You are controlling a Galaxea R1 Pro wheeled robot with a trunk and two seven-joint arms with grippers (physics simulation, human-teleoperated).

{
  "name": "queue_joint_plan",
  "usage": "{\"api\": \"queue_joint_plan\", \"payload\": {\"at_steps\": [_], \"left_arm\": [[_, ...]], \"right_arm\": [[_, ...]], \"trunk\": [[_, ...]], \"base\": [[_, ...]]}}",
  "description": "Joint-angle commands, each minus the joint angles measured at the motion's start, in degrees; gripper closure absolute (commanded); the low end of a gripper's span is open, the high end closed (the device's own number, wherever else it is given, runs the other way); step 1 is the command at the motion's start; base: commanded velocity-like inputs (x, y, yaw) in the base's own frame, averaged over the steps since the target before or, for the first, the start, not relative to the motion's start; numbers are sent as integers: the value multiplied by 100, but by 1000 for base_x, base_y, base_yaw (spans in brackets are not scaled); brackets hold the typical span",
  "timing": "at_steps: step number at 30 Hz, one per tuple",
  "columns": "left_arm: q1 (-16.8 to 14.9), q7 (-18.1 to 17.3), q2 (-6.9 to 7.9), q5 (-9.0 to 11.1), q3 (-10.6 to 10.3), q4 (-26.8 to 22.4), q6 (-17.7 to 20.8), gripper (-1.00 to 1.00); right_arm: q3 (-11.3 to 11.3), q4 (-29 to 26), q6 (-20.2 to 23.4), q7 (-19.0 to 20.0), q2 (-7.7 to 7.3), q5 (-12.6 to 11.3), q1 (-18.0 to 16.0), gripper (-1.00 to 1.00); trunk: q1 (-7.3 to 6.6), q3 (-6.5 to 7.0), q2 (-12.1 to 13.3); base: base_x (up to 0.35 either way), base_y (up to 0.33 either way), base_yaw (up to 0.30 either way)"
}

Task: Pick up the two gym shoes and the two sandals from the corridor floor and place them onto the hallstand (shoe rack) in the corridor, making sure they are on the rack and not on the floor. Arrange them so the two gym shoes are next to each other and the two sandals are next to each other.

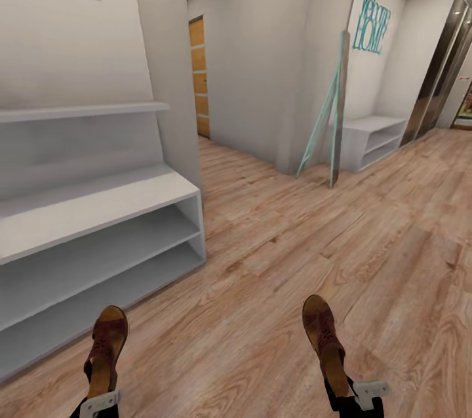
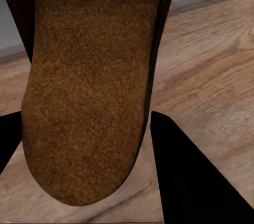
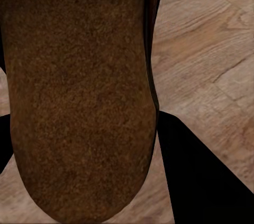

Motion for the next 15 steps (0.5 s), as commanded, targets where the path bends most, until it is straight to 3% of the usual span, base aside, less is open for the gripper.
{"api": "queue_joint_plan", "payload": {"at_steps": [1, 9, 15], "left_arm": [[-5, 18, 0, -32, 4, 3, -13, 100], [-3, 18, -3, -32, 4, 3, -14, 100], [-2, 18, 2, -31, 4, 3, -12, 100]], "right_arm": [[-36, 0, -11, 48, 4, 3, -2, 100], [-36, 0, -11, 48, 4, 3, -2, 100], [-36, -2, -11, 48, 4, 3, -2, 100]], "trunk": [[-1, -5, -2], [-1, -5, -2], [-1, -5, -2]], "base": [[0, 0, 279], [-17, 0, 279], [-208, 23, 279]]}}
